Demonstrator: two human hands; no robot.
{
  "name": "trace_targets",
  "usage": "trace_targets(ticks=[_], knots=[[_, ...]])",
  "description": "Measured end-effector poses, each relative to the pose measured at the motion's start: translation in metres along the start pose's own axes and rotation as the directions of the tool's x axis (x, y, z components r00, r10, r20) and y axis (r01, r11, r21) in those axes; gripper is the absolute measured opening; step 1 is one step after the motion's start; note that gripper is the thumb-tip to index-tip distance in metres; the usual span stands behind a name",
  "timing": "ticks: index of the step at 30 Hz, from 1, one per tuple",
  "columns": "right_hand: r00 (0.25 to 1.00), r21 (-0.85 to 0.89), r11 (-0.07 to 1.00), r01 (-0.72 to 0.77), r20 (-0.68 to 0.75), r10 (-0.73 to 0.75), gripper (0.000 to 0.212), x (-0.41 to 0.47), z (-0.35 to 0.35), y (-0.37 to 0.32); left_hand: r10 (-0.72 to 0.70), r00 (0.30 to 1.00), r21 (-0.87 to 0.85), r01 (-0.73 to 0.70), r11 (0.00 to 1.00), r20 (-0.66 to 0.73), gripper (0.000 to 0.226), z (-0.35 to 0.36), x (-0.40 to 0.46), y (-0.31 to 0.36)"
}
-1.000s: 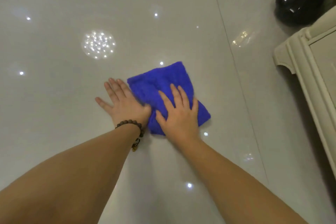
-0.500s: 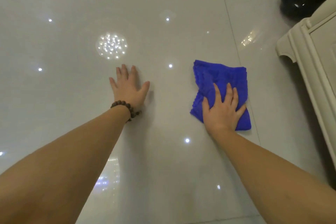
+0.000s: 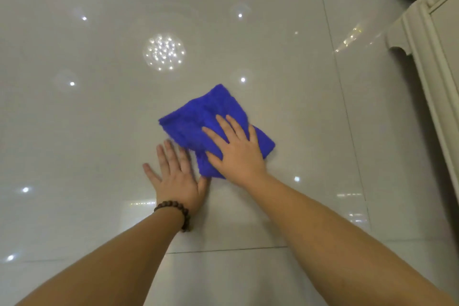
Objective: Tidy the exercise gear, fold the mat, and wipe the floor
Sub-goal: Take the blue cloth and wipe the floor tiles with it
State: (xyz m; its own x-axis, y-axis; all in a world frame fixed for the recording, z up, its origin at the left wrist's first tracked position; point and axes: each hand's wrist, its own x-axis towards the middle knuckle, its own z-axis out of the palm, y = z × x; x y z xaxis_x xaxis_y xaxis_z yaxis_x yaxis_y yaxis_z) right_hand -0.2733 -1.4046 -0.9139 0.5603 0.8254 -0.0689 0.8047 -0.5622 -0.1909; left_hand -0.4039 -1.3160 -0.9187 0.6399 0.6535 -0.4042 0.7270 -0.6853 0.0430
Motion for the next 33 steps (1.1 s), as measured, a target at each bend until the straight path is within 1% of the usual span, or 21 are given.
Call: trace_targets(ticks=[1, 3, 4, 6, 7, 8, 9, 11, 13, 14, 16, 18, 21, 23, 24, 25, 27, 29, 31, 32, 33], knots=[[1.000, -0.010, 1.000, -0.014, -0.004, 0.014, 0.059, -0.007, -0.003, 0.026, 0.005, 1.000, -0.017, -0.004, 1.000, 0.009, 0.086, -0.002, 0.000, -0.001], [0.948, -0.022, 0.949, -0.313, -0.066, 0.311, 0.060, -0.033, -0.011, 0.095, 0.012, 0.999, -0.041, -0.010, 0.999, 0.053, 0.082, -0.006, 0.002, 0.000], [0.845, 0.004, 0.848, -0.530, -0.078, 0.529, 0.060, -0.049, -0.019, 0.132, 0.012, 0.997, -0.044, -0.008, 0.999, 0.077, 0.082, -0.008, 0.003, 0.000], [0.525, 0.117, 0.529, -0.840, -0.067, 0.849, 0.059, -0.079, -0.035, 0.173, 0.010, 0.994, -0.033, -0.007, 0.999, 0.108, 0.083, -0.011, 0.004, 0.000], [0.394, 0.149, 0.397, -0.906, -0.054, 0.918, 0.059, -0.084, -0.036, 0.172, 0.013, 0.993, -0.030, -0.009, 1.000, 0.120, 0.084, -0.012, 0.004, 0.000], [0.336, 0.153, 0.339, -0.928, -0.049, 0.941, 0.059, -0.084, -0.033, 0.156, 0.016, 0.991, -0.029, -0.013, 1.000, 0.130, 0.084, -0.014, 0.004, 0.000], [0.378, 0.140, 0.384, -0.913, -0.071, 0.923, 0.059, -0.081, -0.026, 0.130, 0.018, 0.990, -0.027, -0.014, 1.000, 0.139, 0.084, -0.015, 0.004, 0.000], [0.657, 0.081, 0.673, -0.736, -0.155, 0.738, 0.059, -0.081, -0.007, 0.063, 0.012, 0.987, -0.023, -0.008, 1.000, 0.160, 0.084, -0.017, 0.005, 0.001], [0.935, -0.017, 0.939, -0.344, -0.099, 0.341, 0.059, -0.100, 0.007, 0.004, 0.005, 0.984, -0.025, 0.000, 1.000, 0.180, 0.083, -0.021, 0.007, 0.001], [0.983, -0.050, 0.983, -0.177, -0.066, 0.173, 0.059, -0.113, 0.010, -0.005, 0.005, 0.982, -0.026, 0.000, 1.000, 0.189, 0.081, -0.021, 0.007, 0.001], [0.997, -0.066, 0.996, -0.063, -0.054, 0.060, 0.058, -0.133, 0.007, 0.022, 0.032, 0.977, -0.039, -0.025, 0.999, 0.210, 0.082, -0.023, 0.008, -0.002], [0.952, -0.077, 0.950, -0.302, -0.079, 0.296, 0.060, -0.157, 0.000, 0.070, 0.082, 0.971, -0.090, -0.063, 0.994, 0.225, 0.087, -0.028, 0.007, -0.009], [0.644, 0.058, 0.649, -0.759, -0.087, 0.760, 0.063, -0.176, -0.024, 0.125, 0.119, 0.992, -0.284, -0.102, 0.953, 0.042, 0.077, -0.033, -0.001, -0.027], [0.468, 0.148, 0.469, -0.871, -0.047, 0.883, 0.063, -0.158, -0.035, 0.120, 0.053, 0.987, -0.352, -0.104, 0.930, -0.151, 0.067, -0.029, -0.015, -0.046], [0.451, 0.168, 0.451, -0.877, -0.039, 0.892, 0.064, -0.143, -0.035, 0.103, 0.003, 0.979, -0.338, -0.073, 0.938, -0.202, 0.066, -0.024, -0.022, -0.059], [0.503, 0.157, 0.505, -0.849, -0.054, 0.863, 0.066, -0.126, -0.032, 0.080, -0.048, 0.974, -0.305, -0.023, 0.952, -0.222, 0.067, -0.019, -0.028, -0.072], [0.766, 0.068, 0.775, -0.628, -0.124, 0.631, 0.064, -0.097, -0.012, 0.014, -0.141, 0.969, -0.252, 0.088, 0.964, -0.202, 0.075, -0.009, -0.033, -0.105], [0.988, -0.025, 0.992, -0.125, -0.092, 0.122, 0.057, -0.083, 0.010, -0.054, -0.203, 0.958, -0.223, 0.157, 0.962, -0.201, 0.081, -0.006, -0.032, -0.141], [0.926, -0.072, 0.923, 0.377, 0.024, -0.376, 0.055, -0.063, 0.018, -0.077, -0.256, 0.935, -0.198, 0.210, 0.957, -0.247, 0.084, -0.009, -0.024, -0.179], [0.870, -0.087, 0.866, 0.492, 0.040, -0.491, 0.053, -0.044, 0.017, -0.068, -0.294, 0.921, -0.185, 0.252, 0.950, -0.255, 0.086, -0.013, -0.018, -0.198], [0.872, -0.110, 0.866, 0.488, 0.013, -0.490, 0.052, -0.026, 0.016, -0.053, -0.343, 0.905, -0.178, 0.305, 0.936, -0.252, 0.089, -0.017, -0.011, -0.216]])
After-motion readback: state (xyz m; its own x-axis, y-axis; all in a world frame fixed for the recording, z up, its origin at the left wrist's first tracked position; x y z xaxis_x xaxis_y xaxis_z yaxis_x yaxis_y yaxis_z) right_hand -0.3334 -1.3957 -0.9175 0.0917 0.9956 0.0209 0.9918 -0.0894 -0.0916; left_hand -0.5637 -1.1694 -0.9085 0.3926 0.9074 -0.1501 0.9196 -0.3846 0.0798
